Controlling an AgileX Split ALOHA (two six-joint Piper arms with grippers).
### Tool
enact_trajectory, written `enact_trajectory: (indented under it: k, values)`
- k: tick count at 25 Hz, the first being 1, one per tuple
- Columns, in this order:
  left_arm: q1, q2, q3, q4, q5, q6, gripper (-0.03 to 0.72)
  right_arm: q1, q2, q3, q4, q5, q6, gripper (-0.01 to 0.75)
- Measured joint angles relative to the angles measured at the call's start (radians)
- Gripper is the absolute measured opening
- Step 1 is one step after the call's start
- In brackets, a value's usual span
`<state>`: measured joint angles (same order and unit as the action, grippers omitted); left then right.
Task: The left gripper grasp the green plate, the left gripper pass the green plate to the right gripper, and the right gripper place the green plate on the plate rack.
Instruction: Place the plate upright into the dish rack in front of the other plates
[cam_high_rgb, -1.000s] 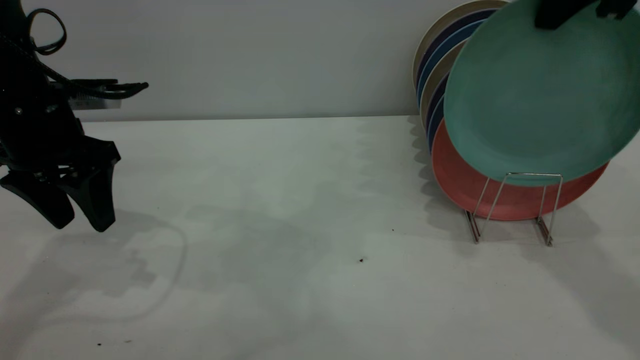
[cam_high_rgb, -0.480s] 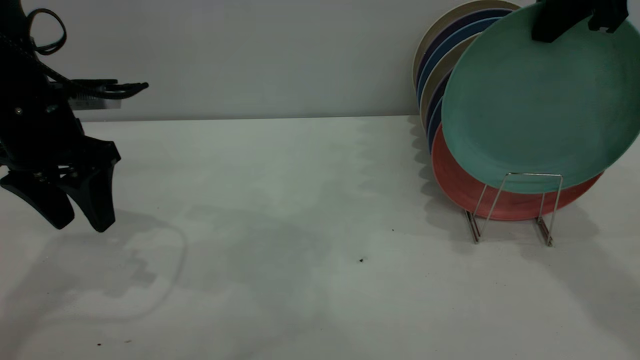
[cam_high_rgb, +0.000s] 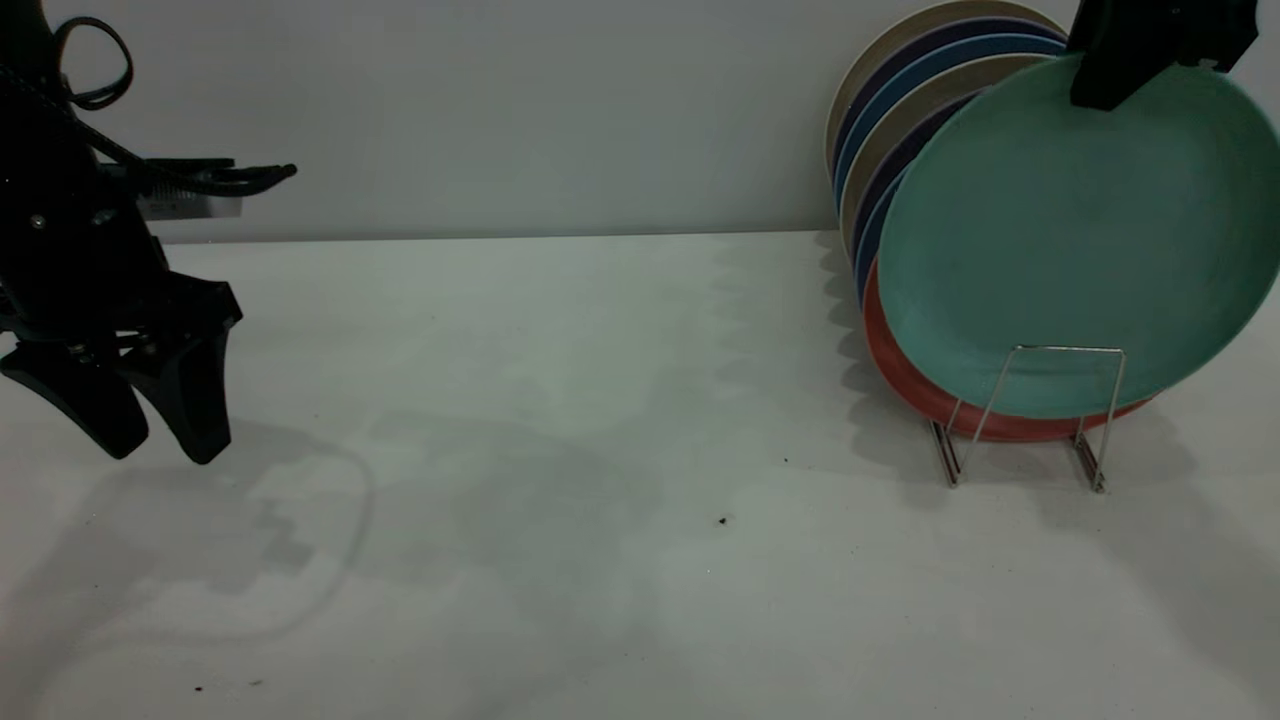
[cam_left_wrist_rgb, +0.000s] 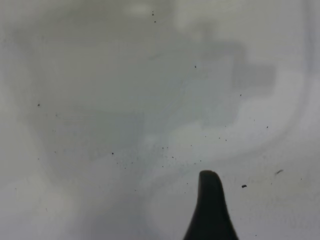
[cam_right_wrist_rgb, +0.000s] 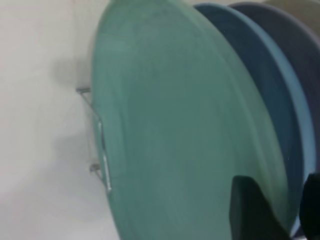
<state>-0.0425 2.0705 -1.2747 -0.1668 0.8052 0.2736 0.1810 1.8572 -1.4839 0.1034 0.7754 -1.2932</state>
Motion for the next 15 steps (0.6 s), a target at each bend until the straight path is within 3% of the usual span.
enact_trajectory:
  k: [7,15]
  values:
    - [0.000,0.000,0.000,0.000,-0.001,-0.003,0.582,0.000,0.000,0.000,0.022,0.094,0.058,0.267]
    - [0.000,0.000,0.000,0.024,-0.001,-0.008,0.582,0.000,0.000,0.000,0.173,0.204,0.148,0.267]
